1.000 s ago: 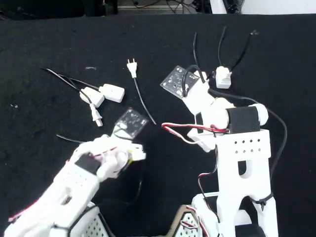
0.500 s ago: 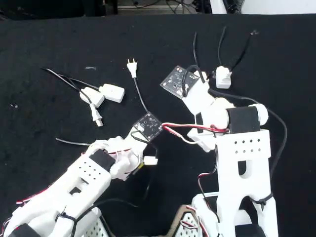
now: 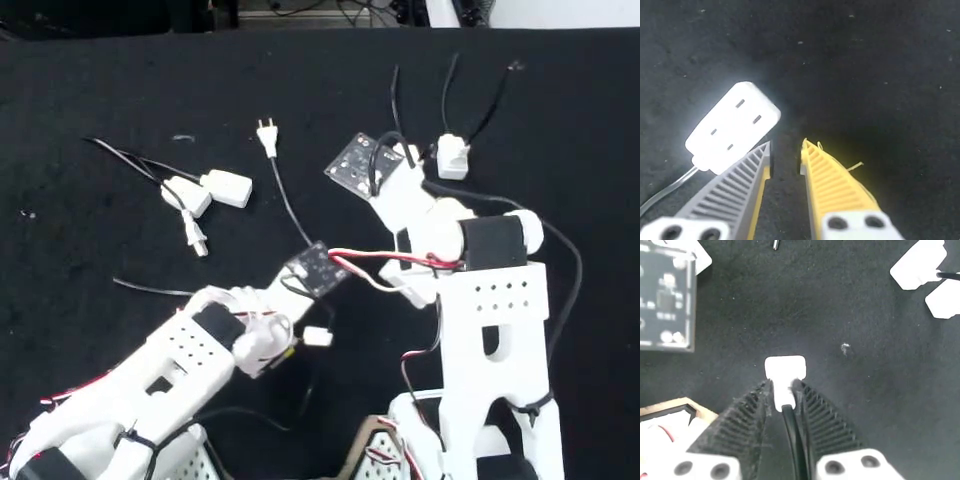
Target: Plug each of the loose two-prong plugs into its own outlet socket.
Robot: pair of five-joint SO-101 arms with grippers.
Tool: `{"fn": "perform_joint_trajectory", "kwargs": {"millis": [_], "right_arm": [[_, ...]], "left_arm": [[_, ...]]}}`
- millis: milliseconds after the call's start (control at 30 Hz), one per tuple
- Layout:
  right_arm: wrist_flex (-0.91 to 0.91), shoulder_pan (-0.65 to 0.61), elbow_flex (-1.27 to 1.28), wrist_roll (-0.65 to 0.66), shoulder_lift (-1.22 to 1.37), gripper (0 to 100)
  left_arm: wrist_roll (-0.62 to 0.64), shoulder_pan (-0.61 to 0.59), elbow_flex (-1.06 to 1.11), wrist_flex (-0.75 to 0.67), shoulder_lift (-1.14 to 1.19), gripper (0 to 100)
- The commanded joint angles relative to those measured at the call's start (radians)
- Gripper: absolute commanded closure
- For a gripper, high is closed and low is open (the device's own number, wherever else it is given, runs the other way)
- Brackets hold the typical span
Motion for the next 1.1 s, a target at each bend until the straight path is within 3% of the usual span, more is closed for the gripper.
{"fn": "perform_joint_trajectory", "kwargs": {"millis": [0, 200, 467, 800, 967, 1067], "right_arm": [[-0.023, 0.012, 0.001, 0.011, -0.038, 98.8], [-0.02, 0.011, -0.002, 0.011, -0.038, 98.8], [-0.021, 0.011, -0.002, 0.011, -0.038, 98.8], [-0.017, 0.011, -0.002, 0.011, -0.038, 98.8], [-0.017, 0.011, -0.001, 0.011, -0.038, 98.8], [-0.017, 0.011, 0.001, 0.011, -0.038, 98.8]], "left_arm": [[-0.008, -0.002, -0.015, -0.071, 0.0, 89], [-0.003, -0.105, 0.076, -0.296, 0.002, 89], [0.002, -0.107, 0.073, -0.336, -0.008, 89], [0.002, -0.116, 0.134, -0.5, 0.003, 89], [-0.003, -0.117, 0.11, -0.425, -0.011, 89], [-0.003, -0.128, 0.001, -0.239, -0.011, 89]]}}
